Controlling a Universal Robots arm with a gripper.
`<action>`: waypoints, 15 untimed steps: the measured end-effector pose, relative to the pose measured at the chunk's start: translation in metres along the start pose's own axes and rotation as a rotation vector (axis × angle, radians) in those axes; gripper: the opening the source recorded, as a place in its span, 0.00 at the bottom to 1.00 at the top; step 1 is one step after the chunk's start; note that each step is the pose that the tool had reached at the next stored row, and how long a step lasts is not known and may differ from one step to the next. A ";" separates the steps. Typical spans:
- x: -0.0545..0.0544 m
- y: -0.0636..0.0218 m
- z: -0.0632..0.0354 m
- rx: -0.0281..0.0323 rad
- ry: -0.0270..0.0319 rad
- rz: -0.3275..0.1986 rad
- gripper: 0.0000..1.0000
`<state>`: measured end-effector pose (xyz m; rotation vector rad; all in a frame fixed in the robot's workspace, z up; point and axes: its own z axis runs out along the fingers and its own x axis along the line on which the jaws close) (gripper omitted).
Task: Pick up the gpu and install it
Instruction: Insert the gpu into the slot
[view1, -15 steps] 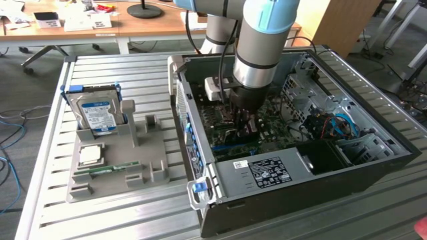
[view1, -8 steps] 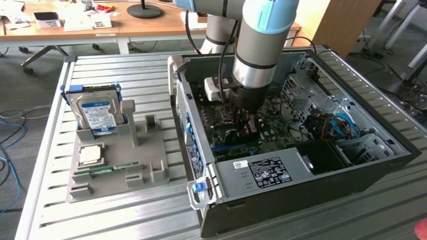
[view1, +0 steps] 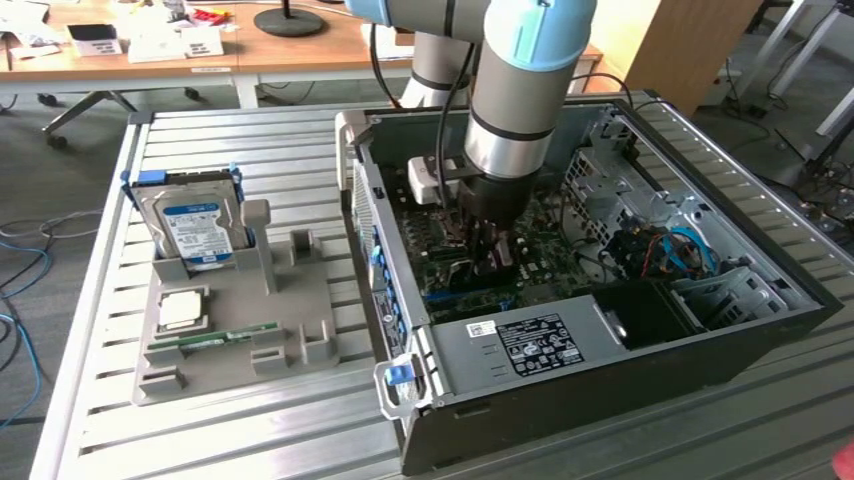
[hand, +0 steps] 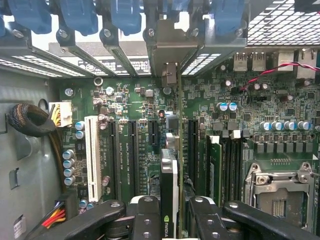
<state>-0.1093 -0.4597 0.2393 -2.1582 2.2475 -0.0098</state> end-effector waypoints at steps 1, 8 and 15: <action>0.000 0.0000 0.0000 -0.0001 0.0000 0.000 0.27; 0.000 0.0001 0.0001 0.0000 -0.0002 0.000 0.27; 0.000 0.0001 0.0002 0.0000 -0.0004 0.000 0.45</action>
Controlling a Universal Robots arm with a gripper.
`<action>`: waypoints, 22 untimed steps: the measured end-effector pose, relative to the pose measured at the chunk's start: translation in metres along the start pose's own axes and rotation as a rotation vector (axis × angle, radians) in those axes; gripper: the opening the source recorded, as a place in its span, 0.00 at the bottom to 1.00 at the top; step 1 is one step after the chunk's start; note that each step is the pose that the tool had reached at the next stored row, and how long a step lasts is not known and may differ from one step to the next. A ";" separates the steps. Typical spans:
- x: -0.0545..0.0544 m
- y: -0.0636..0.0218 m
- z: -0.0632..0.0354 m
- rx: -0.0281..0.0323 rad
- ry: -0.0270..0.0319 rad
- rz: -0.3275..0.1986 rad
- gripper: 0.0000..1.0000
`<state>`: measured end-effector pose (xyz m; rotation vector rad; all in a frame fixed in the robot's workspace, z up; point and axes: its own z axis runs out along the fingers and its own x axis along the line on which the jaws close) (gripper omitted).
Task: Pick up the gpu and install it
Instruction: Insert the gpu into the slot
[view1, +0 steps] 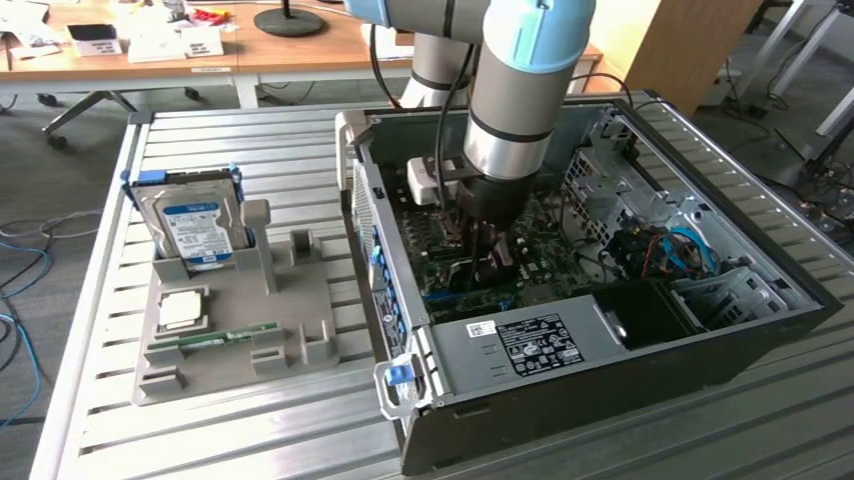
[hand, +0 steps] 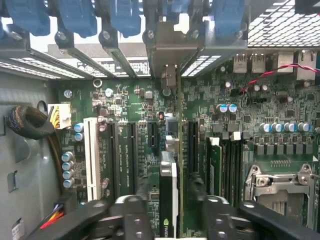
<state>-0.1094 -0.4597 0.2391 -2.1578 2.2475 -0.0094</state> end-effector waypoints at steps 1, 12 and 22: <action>0.000 0.0000 0.0000 0.0000 0.0000 0.000 0.51; 0.000 -0.0001 -0.0057 -0.0001 0.0002 0.000 0.57; -0.001 -0.0006 -0.0236 -0.0001 0.0001 0.000 0.57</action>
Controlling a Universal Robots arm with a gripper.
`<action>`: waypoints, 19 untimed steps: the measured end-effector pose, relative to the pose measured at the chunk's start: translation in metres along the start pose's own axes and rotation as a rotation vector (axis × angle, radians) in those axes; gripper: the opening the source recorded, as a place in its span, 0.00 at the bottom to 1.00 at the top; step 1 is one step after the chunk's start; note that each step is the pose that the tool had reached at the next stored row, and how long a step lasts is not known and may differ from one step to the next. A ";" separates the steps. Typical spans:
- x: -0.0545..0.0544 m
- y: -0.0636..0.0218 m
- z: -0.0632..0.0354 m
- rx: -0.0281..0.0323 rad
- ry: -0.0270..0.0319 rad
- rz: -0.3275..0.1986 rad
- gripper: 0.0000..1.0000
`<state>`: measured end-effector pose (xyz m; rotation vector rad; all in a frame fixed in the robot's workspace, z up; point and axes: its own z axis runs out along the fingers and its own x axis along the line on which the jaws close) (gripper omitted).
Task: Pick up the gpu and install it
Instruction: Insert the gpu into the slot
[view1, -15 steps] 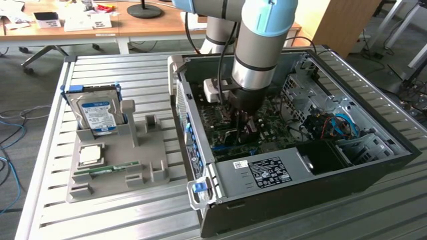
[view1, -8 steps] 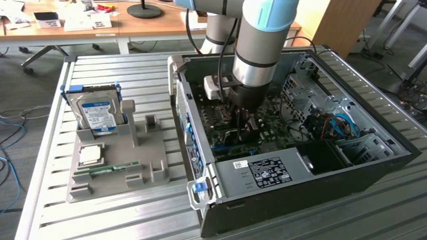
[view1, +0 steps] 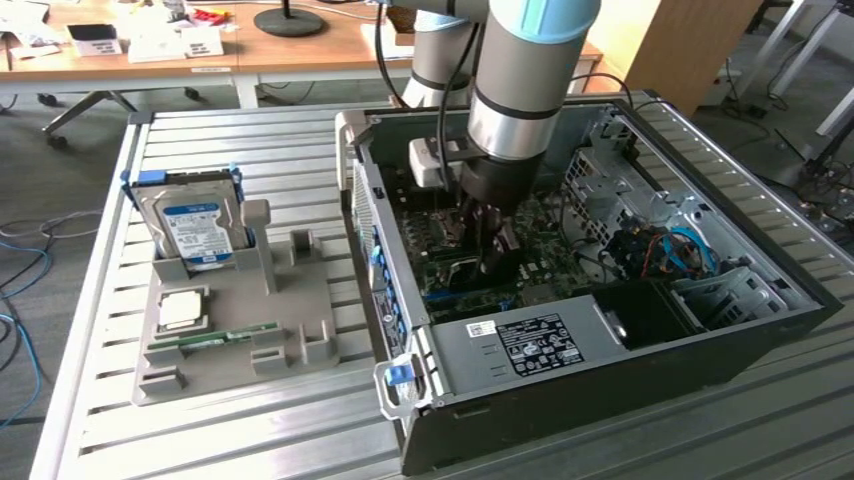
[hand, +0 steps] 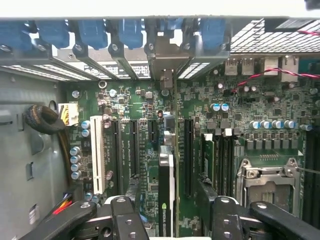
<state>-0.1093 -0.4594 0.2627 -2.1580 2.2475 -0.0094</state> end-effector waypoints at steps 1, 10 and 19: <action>0.000 0.0000 -0.0016 0.0000 -0.0001 0.000 0.57; 0.000 -0.0002 -0.0117 0.0000 -0.0001 0.000 0.57; -0.001 -0.0004 -0.0214 0.0000 0.0000 0.000 0.57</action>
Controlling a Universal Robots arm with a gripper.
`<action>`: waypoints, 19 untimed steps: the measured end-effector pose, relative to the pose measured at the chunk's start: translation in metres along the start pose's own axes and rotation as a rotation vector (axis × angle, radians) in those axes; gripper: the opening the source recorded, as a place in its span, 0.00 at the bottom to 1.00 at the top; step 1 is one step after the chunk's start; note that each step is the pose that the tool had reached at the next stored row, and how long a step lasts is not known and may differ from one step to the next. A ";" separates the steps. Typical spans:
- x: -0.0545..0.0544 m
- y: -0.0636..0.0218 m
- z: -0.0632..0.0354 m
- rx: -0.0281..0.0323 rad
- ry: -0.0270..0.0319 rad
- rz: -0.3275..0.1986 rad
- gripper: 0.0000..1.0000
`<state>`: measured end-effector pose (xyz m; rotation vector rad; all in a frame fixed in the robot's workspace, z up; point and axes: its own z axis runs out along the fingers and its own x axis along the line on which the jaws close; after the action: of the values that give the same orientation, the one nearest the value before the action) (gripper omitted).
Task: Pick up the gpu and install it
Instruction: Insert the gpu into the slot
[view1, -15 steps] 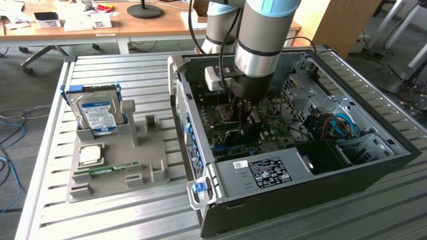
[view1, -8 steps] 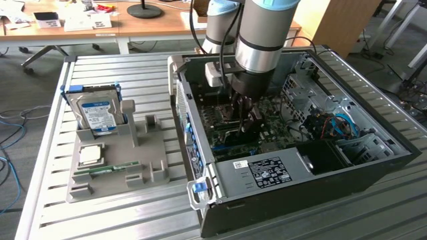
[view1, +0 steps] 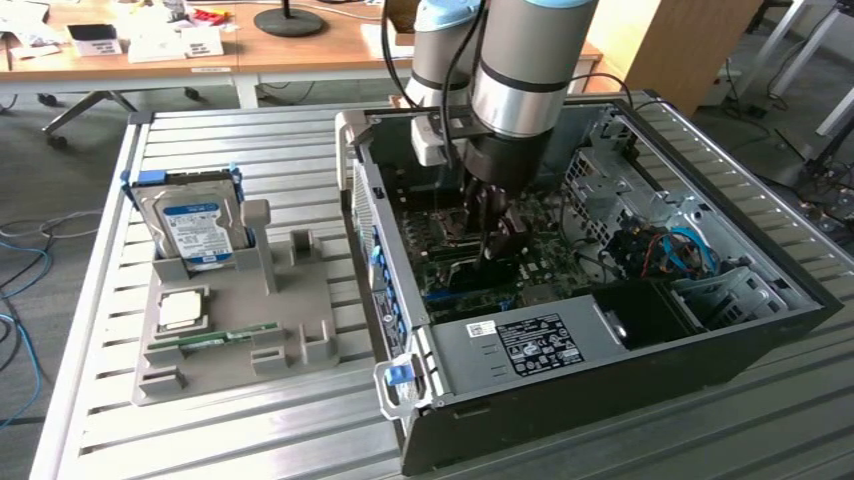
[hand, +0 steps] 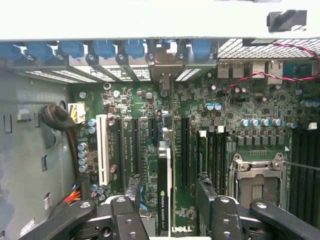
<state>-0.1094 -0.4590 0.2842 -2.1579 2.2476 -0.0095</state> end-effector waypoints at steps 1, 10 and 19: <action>0.000 0.0000 -0.0007 0.0000 0.0000 0.000 0.57; 0.000 -0.0004 -0.0134 0.0000 0.0000 0.000 0.57; 0.000 -0.0006 -0.0245 0.0000 0.0000 0.000 0.57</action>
<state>-0.1093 -0.4590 0.3086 -2.1579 2.2476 -0.0094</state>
